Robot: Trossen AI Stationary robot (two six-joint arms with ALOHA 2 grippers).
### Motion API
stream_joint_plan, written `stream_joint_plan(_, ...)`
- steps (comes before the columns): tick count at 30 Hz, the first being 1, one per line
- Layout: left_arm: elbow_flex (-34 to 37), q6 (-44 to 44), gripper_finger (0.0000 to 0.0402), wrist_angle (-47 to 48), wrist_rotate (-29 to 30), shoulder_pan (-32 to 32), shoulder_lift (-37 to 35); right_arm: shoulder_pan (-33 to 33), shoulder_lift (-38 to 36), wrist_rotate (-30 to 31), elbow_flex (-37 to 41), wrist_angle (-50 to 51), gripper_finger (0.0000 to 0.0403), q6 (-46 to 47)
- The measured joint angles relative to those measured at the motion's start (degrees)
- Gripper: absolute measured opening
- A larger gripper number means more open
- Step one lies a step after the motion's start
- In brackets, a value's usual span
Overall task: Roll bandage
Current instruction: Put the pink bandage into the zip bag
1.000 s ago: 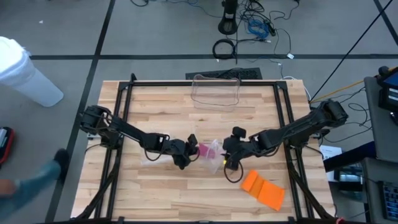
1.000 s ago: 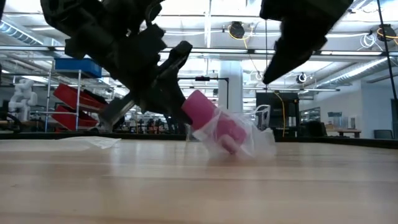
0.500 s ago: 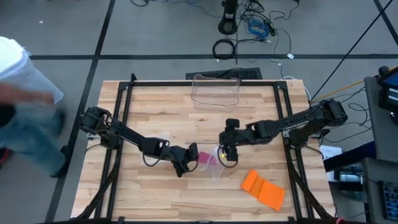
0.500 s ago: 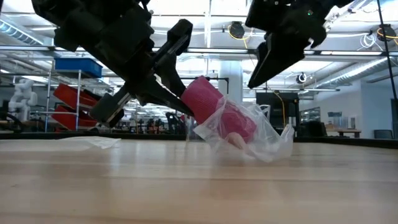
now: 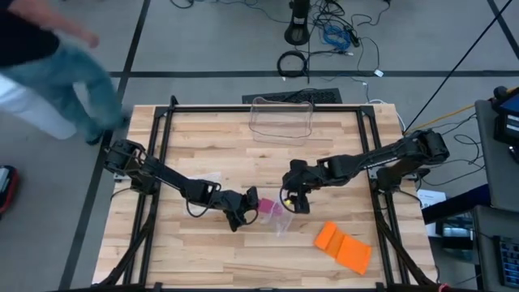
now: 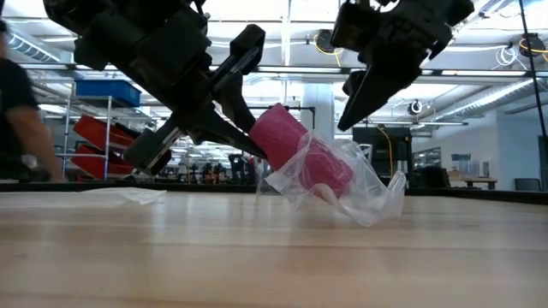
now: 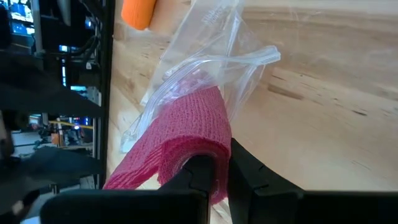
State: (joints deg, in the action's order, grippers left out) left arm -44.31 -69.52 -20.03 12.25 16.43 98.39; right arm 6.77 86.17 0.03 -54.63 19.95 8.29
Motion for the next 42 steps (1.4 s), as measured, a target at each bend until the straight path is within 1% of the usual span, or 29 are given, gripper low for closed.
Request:
stream_joint_plan(4,0.0,0.0,0.0026,0.0,0.0,-0.1,0.0,-0.5,1.9,0.1,0.0,-0.1,0.0226,0.1)
stream_joint_plan(23,0.0,0.2,0.0026,-0.2,0.0,0.2,0.0,-0.5,2.1,-0.4,0.0,-3.8,0.0226,0.2)
stream_joint_plan(30,0.0,0.3,0.0026,-0.2,0.0,-0.6,0.0,-0.9,2.1,-3.0,0.0,-4.8,0.0226,-0.1)
stream_joint_plan(35,0.0,4.8,0.0026,-0.2,0.0,-1.4,0.0,-0.9,2.1,-3.0,0.0,-4.8,0.0226,0.5)
stream_joint_plan(42,0.0,3.8,0.0026,-0.1,-0.4,-1.4,0.0,-1.0,2.1,-3.2,0.0,-3.7,0.0226,-1.7)
